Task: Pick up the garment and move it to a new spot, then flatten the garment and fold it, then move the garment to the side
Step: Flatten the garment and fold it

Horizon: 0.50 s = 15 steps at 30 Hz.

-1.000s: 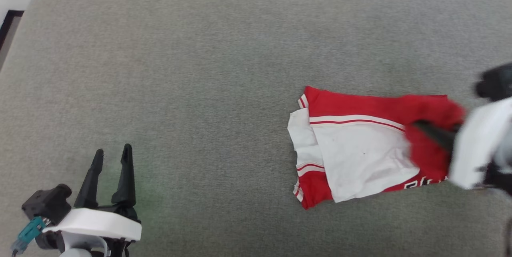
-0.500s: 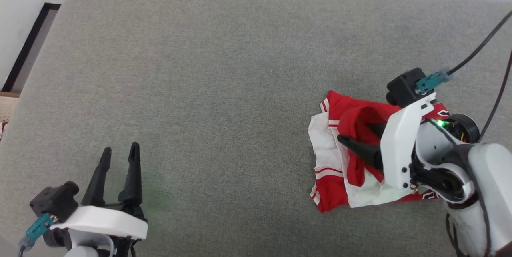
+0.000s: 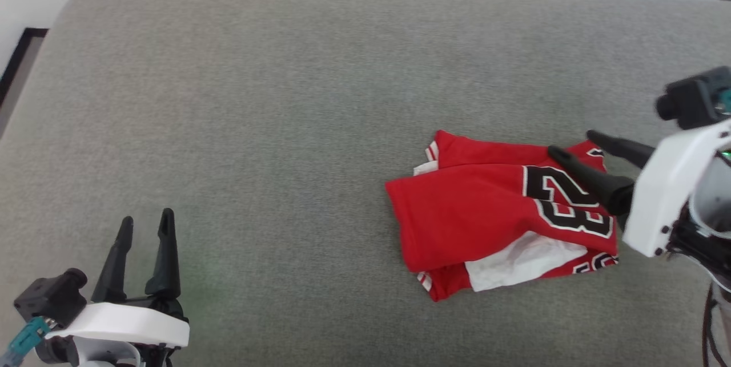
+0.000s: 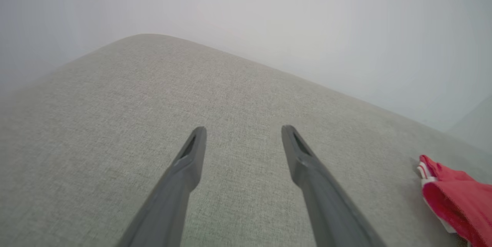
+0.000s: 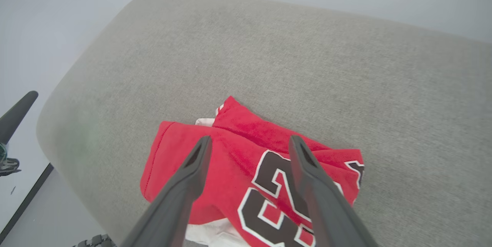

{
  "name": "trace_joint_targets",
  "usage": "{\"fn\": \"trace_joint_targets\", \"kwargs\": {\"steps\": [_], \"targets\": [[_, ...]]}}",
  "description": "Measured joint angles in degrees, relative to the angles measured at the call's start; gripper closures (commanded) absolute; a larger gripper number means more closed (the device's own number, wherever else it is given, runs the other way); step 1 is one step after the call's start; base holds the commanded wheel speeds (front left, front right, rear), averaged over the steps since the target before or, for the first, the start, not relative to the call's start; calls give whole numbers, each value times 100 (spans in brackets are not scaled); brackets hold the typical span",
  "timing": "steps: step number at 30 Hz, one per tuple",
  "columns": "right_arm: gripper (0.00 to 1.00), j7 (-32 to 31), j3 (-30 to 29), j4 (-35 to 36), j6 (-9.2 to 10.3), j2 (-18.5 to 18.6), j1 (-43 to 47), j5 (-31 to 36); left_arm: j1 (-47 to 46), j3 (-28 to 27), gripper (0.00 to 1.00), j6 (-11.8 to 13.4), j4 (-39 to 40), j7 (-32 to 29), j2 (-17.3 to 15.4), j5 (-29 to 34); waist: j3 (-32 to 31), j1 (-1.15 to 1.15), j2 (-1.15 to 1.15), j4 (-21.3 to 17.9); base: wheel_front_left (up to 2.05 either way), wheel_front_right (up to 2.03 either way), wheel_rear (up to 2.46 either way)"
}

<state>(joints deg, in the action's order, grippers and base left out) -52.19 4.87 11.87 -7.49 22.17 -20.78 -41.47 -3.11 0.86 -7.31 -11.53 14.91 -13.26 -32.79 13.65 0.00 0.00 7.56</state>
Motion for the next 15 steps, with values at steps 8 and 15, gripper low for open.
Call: {"fn": "trace_joint_targets", "kwargs": {"steps": [8,15], "targets": [[0,1072,-423,-40,0,4,293,202,-4,-75,0,0,83,0,-64,19,-21,0,0,-251,0,0,0],[0,2685,-402,-328,0,54,677,401,13,-194,0,0,158,0,-114,30,-126,0,0,-460,0,0,0]]}}
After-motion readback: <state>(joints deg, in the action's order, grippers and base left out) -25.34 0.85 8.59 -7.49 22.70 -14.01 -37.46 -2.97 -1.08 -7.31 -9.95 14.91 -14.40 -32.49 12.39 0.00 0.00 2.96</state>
